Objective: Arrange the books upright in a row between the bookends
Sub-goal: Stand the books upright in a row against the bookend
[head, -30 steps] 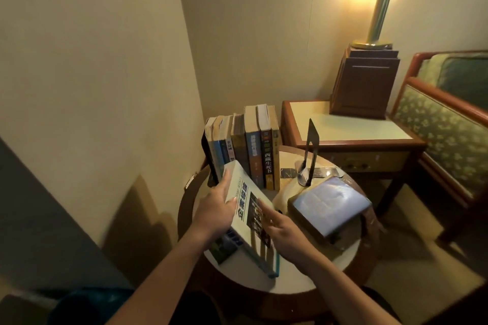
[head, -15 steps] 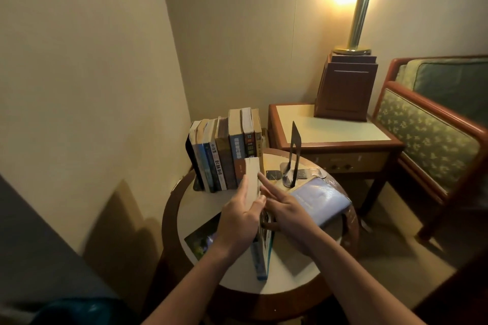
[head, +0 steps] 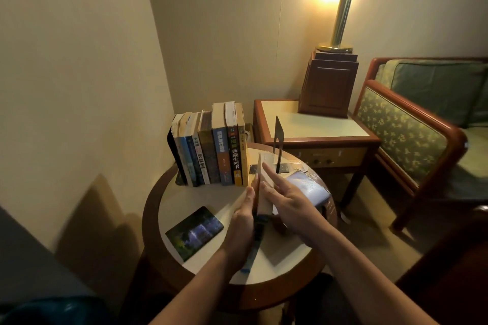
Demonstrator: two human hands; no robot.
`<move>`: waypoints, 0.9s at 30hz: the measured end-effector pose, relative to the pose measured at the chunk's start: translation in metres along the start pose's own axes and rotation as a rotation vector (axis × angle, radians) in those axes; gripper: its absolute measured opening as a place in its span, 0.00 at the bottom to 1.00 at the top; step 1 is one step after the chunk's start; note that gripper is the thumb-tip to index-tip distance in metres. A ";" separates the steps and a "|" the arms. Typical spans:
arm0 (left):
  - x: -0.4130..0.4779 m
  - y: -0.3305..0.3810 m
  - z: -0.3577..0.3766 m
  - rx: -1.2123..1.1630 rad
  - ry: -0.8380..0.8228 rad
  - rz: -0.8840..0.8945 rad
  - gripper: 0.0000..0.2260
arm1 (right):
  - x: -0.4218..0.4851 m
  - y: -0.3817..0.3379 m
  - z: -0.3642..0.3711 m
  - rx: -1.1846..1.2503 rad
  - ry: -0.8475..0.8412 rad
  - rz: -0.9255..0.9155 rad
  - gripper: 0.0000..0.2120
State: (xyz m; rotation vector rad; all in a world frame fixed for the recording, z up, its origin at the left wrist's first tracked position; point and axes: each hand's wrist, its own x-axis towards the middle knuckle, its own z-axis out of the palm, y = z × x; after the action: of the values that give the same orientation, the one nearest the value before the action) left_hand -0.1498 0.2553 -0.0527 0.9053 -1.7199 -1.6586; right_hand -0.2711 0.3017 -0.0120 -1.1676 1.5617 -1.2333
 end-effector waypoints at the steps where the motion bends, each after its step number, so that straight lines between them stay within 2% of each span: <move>1: 0.003 -0.010 0.005 0.097 -0.036 -0.008 0.20 | -0.002 -0.004 -0.001 -0.069 0.004 -0.002 0.27; 4: 0.010 -0.030 0.010 0.209 -0.089 -0.063 0.23 | -0.007 -0.012 -0.007 -0.345 0.050 -0.008 0.29; 6: 0.011 -0.034 0.012 0.460 -0.109 0.124 0.28 | -0.008 -0.014 -0.013 -0.460 0.110 0.042 0.28; 7: 0.011 -0.036 0.011 0.494 -0.152 0.147 0.29 | -0.008 -0.015 -0.016 -0.502 0.132 0.064 0.27; 8: 0.010 -0.036 0.005 0.461 -0.163 0.097 0.29 | -0.007 -0.014 -0.018 -0.531 0.148 0.076 0.26; 10: 0.018 -0.045 -0.004 0.460 -0.131 -0.017 0.30 | -0.006 -0.012 -0.022 -0.544 0.159 0.077 0.25; 15: 0.042 -0.073 -0.053 0.759 0.000 -0.169 0.26 | -0.002 -0.012 -0.031 -0.455 0.127 0.063 0.25; 20: 0.046 -0.118 -0.110 1.009 0.078 -0.441 0.29 | 0.012 -0.025 -0.040 -0.470 0.105 -0.027 0.27; 23: 0.044 -0.136 -0.124 1.173 0.061 -0.392 0.31 | 0.027 -0.038 -0.048 -0.495 0.142 -0.095 0.28; 27: 0.055 -0.141 -0.133 1.258 0.092 -0.289 0.31 | 0.054 -0.048 -0.058 -0.593 0.206 -0.145 0.27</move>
State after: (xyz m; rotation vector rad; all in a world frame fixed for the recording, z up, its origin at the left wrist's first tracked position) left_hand -0.0662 0.1310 -0.1880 1.7658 -2.6175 -0.4550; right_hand -0.3315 0.2581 0.0432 -1.5830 2.1163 -1.0303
